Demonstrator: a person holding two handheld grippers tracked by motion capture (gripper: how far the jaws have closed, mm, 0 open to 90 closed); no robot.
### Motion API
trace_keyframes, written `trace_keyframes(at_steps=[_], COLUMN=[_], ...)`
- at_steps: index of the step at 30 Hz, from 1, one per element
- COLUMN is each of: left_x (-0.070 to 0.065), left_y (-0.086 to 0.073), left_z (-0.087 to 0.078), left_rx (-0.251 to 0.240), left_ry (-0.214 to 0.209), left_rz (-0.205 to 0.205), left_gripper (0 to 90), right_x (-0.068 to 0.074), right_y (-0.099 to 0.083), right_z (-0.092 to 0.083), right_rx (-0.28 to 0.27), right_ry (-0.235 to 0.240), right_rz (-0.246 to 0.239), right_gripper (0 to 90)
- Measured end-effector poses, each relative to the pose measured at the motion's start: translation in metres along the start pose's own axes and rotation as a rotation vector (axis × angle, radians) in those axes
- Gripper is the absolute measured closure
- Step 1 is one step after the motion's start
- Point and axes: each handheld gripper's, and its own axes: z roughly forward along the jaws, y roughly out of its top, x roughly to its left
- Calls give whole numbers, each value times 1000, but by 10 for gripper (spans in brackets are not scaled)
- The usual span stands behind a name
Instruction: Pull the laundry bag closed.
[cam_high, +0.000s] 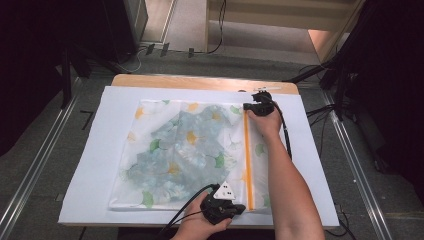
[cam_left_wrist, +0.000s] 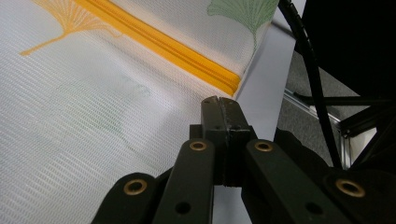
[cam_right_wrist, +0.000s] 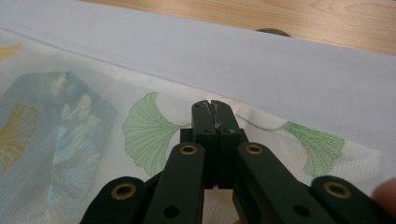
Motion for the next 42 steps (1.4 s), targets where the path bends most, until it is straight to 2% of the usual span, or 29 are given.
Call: trace_keyframes(at_steps=[2,5,10,12,14,15,18,23,26,27,30,33,34,36,37,42], left_x=[0,0,0,1,1,1,2,4,7,7,8,12,13,15,16,25], left_y=[0,0,0,0,1,1,1,2,2,2,2,1,1,-1,-2,-4], left_z=[0,0,0,0,0,0,0,0,-2,-3,-7,-14,-17,-23,-26,-43], left_rx=[1,-2,2,1,5,7,6,11,9,2,-24,-96,-127,-161,-170,-177], left_ry=[-1,-1,2,-5,-9,-9,-14,-23,-56,-61,-75,-72,-64,-48,-30,52], left_rz=[0,-4,0,-6,-7,-4,-9,-19,-34,-30,-23,-45,-50,-64,-57,-77], left_gripper=[900,900,900,900,900,900,900,900,891,813,724,590,527,435,400,196], right_x=[-1,-1,-1,-2,-2,-1,2,8,12,13,18,20,21,20,19,19], right_y=[2,4,4,3,2,0,-4,-12,-17,-18,-25,-33,-37,-45,-50,-73], right_z=[2,3,3,2,0,-2,-6,-19,-29,-32,-45,-59,-64,-73,-77,-98], right_rx=[-3,-8,-4,-26,-26,-30,-27,-32,-48,-53,-69,-86,-86,-99,-106,-116], right_ry=[-12,-32,-32,-14,23,36,55,80,91,92,108,118,117,124,131,115], right_rz=[15,12,8,20,44,41,44,31,21,16,13,14,16,27,31,7], right_gripper=[900,900,888,737,683,650,544,430,353,325,252,177,152,142,135,102])
